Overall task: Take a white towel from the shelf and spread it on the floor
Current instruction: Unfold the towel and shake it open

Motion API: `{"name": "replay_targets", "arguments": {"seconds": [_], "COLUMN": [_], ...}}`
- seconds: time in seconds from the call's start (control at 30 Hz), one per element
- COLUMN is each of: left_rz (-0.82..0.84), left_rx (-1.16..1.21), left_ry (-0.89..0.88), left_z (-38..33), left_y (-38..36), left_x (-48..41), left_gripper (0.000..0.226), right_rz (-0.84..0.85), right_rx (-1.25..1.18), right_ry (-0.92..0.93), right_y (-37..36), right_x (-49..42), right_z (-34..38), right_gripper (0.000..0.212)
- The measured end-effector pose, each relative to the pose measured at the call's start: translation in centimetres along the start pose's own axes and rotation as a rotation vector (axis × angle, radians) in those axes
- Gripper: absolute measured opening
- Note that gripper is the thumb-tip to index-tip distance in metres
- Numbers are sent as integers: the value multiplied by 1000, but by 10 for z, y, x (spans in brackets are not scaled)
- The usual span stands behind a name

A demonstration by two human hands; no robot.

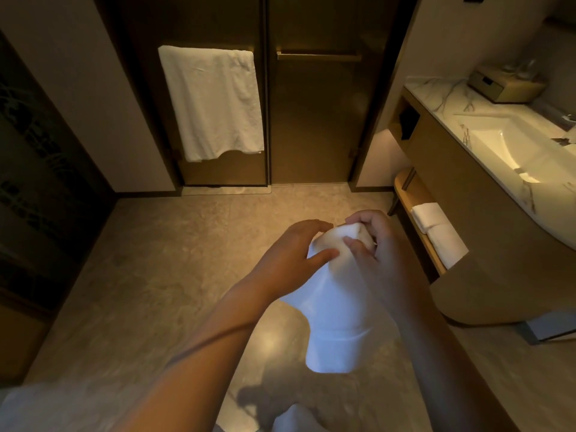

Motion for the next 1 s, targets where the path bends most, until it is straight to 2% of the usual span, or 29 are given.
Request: {"name": "replay_targets", "arguments": {"seconds": [0.1, 0.17, 0.27, 0.53, 0.73, 0.9, 1.0], "left_rz": [-44, -78, -158, -240, -289, -365, -400], "left_rx": [-21, 57, 155, 184, 190, 101, 58], "left_ry": [6, 1, -6, 46, 93, 130, 227], "left_z": [1, -1, -4, 0, 4, 6, 6], "left_y": [0, 2, 9, 36, 41, 39, 35], "left_x": [3, 6, 12, 23, 27, 24, 24], "left_gripper": [23, 13, 9, 10, 9, 13, 34], "right_rz": [8, -8, -18, 143, 187, 101, 22], "right_rx": [16, -27, -117, -139, -97, -126, -90], "right_ry": [14, 31, 50, -17, 17, 6, 45], "right_y": [-1, 1, 6, 7, 3, -12, -20], "right_x": [3, 4, 5, 15, 19, 20, 19], "right_z": [3, 6, 9, -9, -5, -1, 5], "right_gripper": [22, 22, 26, 41, 20, 13, 14]}}
Point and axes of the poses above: each hand's wrist, its own x-axis away from the middle knuckle, its own y-axis out of the back of the hand, z = x × y, the point moved 3 cm from there along -x, towards the middle knuckle, and after that the axes turned 3 degrees about z, right-handed, at the moved point
